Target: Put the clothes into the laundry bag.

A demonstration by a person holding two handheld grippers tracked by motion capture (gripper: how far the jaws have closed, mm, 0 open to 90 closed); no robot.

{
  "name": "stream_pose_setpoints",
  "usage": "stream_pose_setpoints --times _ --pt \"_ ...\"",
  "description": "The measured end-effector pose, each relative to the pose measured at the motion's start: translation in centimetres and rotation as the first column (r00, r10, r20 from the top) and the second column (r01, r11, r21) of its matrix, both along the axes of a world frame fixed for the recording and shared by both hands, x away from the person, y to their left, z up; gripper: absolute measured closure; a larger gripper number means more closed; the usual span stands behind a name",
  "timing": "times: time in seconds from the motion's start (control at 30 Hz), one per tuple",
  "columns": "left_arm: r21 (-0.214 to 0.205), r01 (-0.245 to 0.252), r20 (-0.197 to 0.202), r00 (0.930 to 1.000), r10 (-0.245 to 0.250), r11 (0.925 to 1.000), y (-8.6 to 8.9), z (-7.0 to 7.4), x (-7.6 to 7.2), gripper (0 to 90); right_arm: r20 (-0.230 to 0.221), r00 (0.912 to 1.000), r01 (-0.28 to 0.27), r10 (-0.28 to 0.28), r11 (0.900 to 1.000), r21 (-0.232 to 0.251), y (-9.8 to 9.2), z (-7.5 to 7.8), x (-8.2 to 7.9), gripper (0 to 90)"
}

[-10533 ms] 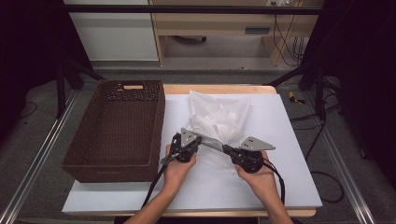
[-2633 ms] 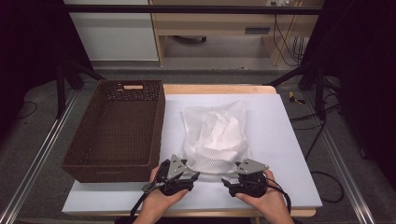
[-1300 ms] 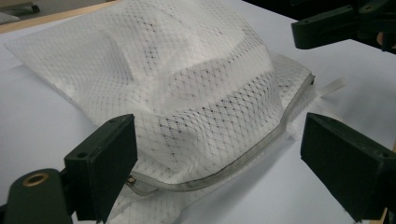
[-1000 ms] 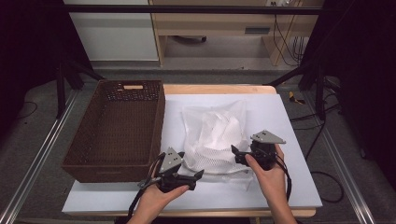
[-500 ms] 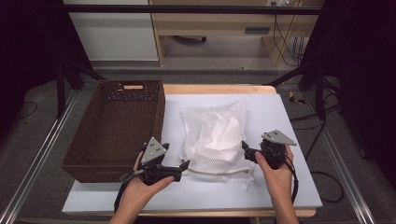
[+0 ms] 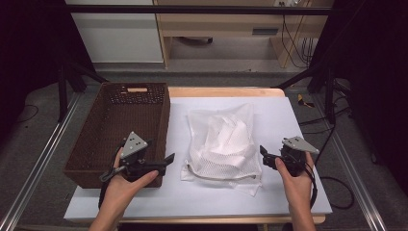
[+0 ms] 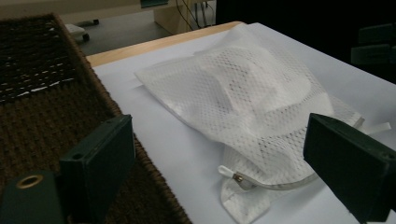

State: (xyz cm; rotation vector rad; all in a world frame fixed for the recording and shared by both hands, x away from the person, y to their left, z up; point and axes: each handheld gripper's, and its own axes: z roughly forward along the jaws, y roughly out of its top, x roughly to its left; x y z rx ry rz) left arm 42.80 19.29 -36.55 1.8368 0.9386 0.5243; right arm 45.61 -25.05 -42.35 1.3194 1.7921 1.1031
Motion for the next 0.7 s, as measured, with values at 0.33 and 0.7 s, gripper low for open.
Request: stream_pose_setpoints --times 0.33,0.7 --pt "0.010 -0.056 0.005 0.9984 0.056 0.9984 2.6 0.3 0.8 7.5 -0.012 0.9997 0.021 -0.021 0.9998 -0.006 -1.2 -0.4 0.1 10.5" --pt "0.017 -0.109 0.012 0.9940 0.109 0.9939 5.1 0.3 1.4 5.9 -0.033 0.9983 0.049 -0.049 0.9988 0.003 -2.6 -1.1 0.1 9.9"
